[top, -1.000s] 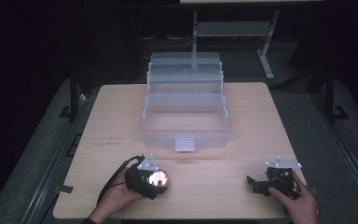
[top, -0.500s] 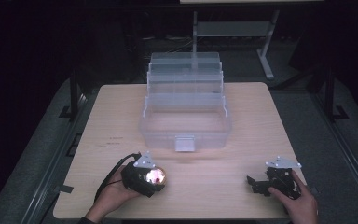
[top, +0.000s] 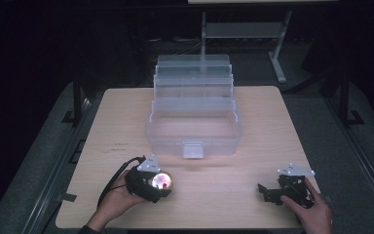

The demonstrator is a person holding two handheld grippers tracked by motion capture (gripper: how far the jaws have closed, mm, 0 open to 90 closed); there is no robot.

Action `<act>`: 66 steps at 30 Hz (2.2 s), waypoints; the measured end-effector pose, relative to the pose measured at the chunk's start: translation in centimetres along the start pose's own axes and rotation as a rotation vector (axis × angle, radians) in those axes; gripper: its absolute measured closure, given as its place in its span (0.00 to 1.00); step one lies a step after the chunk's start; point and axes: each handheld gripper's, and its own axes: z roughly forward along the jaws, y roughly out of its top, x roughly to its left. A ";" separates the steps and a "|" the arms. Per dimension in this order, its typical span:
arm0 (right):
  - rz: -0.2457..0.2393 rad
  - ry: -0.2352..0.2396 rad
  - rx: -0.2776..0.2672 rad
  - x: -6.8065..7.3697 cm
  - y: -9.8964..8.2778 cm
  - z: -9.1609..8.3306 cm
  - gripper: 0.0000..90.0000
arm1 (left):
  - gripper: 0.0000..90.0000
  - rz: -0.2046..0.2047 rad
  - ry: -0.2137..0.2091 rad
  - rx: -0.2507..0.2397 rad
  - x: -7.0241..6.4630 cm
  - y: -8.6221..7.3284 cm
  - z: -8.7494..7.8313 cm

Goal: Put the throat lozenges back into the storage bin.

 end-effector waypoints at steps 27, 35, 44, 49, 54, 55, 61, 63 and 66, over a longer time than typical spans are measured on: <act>0.000 0.000 0.000 0.0 0.0 0.0 0.00 | 0.22 -0.004 0.010 -0.026 0.8 1.6 -1.3; 0.000 0.000 0.000 0.0 0.0 0.0 0.00 | 0.22 -0.007 0.011 -0.027 1.0 1.7 -1.5; 0.000 0.000 0.000 0.0 0.0 0.0 0.00 | 0.22 -0.016 0.009 -0.034 1.4 1.9 -1.8; 0.000 0.000 0.000 0.0 0.0 0.0 0.00 | 0.22 -0.013 0.011 -0.037 1.6 2.3 -2.1; 0.000 0.000 0.000 0.0 0.0 0.0 0.00 | 0.22 -0.011 0.013 -0.042 1.8 2.8 -2.4; 0.000 0.000 0.000 0.0 0.0 0.0 0.00 | 0.22 -0.010 0.013 -0.043 1.9 2.8 -2.4; 0.000 0.000 0.000 0.0 0.0 0.0 0.00 | 0.22 -0.004 0.014 -0.043 2.0 3.3 -2.6; 0.000 0.000 0.000 0.0 0.0 0.0 0.00 | 0.22 -0.002 0.014 -0.040 2.1 3.5 -2.7; 0.000 0.000 0.000 0.0 0.0 0.0 0.00 | 0.22 0.002 0.012 -0.042 2.2 3.8 -2.9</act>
